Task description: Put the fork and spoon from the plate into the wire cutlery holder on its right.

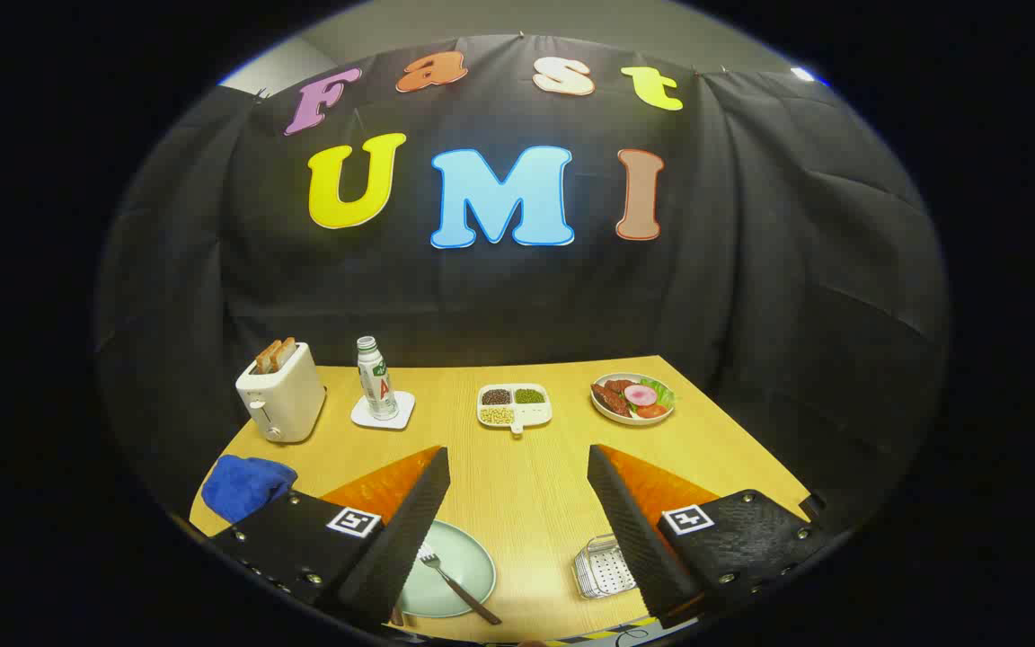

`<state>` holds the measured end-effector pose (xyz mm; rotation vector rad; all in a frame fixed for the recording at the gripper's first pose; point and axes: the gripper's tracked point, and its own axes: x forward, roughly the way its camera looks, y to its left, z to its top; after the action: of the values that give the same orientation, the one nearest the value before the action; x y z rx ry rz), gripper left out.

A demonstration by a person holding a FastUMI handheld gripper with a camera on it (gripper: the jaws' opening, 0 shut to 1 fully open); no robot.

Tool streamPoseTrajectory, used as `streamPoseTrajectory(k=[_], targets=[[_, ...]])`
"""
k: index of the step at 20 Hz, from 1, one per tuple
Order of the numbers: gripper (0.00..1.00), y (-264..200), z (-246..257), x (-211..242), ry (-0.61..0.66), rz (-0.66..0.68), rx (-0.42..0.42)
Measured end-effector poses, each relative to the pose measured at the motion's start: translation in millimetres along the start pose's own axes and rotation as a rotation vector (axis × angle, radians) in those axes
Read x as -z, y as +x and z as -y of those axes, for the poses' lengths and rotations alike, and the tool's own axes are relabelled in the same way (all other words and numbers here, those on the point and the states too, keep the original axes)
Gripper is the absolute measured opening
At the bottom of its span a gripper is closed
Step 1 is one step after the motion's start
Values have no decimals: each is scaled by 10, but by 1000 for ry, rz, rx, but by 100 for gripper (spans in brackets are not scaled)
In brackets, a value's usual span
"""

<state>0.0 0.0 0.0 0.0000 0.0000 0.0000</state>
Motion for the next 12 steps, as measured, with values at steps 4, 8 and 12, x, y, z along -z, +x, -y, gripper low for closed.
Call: streamPoseTrajectory(k=[4, 8, 12], targets=[[98, 34, -25, 64, -13, -13, -5], [98, 115, -175, 88, -29, -31, -42], [98, 149, -340, 96, -83, -40, -88]])
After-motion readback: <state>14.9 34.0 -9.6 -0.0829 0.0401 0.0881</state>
